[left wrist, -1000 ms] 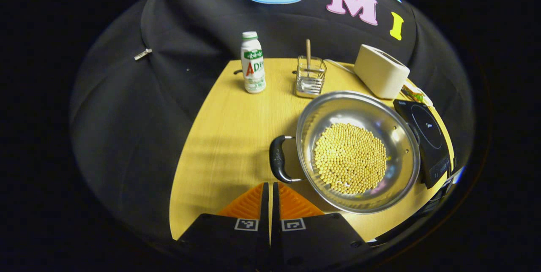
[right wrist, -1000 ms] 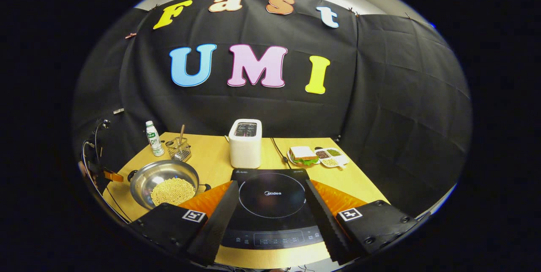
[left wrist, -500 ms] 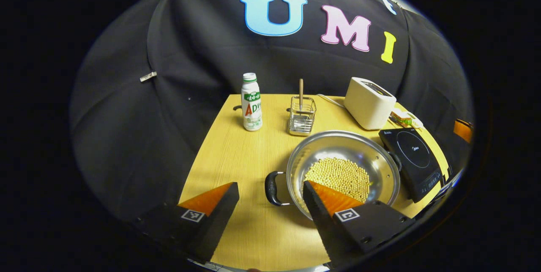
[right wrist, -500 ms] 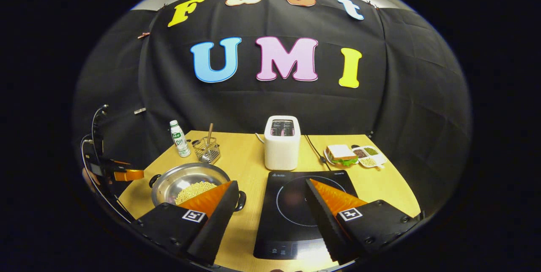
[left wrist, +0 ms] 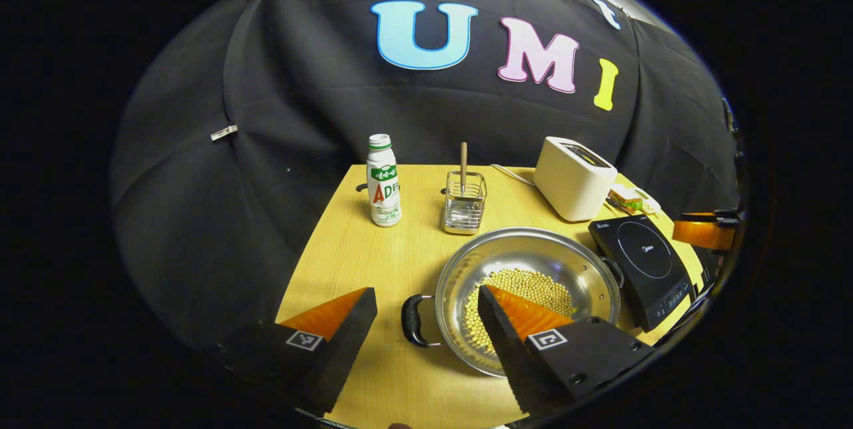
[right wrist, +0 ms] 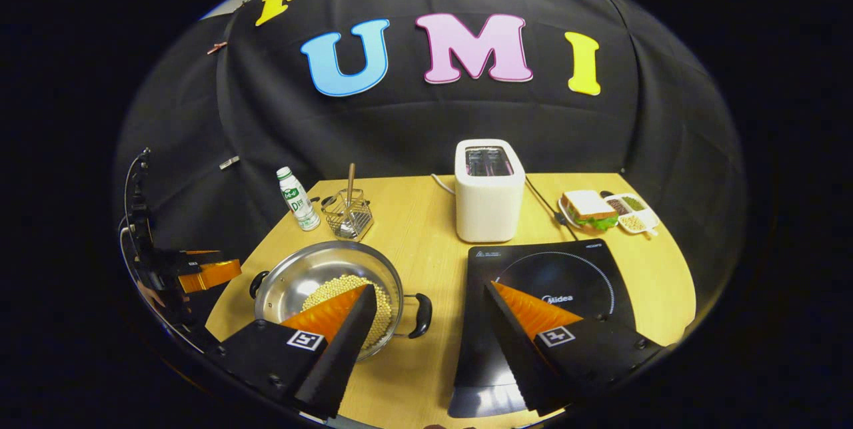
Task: First push the handle of the pot to place it horizontally, then grasp the pot with both hands and set it on the induction cooktop.
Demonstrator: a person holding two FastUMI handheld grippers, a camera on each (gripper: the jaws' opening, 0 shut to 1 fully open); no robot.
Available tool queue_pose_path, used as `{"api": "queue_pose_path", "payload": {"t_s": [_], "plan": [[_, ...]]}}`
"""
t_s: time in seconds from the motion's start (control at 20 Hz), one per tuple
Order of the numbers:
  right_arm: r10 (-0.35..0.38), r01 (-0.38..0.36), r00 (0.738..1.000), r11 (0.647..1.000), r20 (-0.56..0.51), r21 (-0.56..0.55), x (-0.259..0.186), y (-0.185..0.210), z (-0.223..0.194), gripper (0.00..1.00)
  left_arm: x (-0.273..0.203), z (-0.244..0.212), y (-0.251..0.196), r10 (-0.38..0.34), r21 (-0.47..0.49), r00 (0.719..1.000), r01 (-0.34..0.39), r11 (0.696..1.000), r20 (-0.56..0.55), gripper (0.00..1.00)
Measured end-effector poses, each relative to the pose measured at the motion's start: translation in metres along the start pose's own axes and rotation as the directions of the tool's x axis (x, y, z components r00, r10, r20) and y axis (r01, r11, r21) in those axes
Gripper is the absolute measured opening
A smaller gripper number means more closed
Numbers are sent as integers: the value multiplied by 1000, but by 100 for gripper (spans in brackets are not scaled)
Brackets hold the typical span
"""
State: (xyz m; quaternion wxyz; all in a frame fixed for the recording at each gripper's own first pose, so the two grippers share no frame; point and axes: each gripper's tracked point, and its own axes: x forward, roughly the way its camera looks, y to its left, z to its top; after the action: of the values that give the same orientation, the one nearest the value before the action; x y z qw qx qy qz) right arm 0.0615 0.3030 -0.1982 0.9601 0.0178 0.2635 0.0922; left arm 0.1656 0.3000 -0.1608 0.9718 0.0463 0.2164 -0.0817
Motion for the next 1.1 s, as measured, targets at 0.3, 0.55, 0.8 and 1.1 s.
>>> {"api": "queue_pose_path", "payload": {"t_s": [0.3,0.55,0.8,1.1], "plan": [[45,-33,989,996,-138,88,53,14,-37,99,23,-8,8,9,-39,1000,-10,999,-28,96],[62,-43,980,994,-191,98,83,21,-63,99,52,-24,5,-19,-96,998,13,995,-61,96],[29,-12,976,997,-215,80,100,10,-82,99,77,-46,5,-28,-123,994,16,992,-103,96],[31,-5,968,995,-249,104,122,15,-103,99,100,-61,-4,-76,-174,990,55,983,-120,96]]}}
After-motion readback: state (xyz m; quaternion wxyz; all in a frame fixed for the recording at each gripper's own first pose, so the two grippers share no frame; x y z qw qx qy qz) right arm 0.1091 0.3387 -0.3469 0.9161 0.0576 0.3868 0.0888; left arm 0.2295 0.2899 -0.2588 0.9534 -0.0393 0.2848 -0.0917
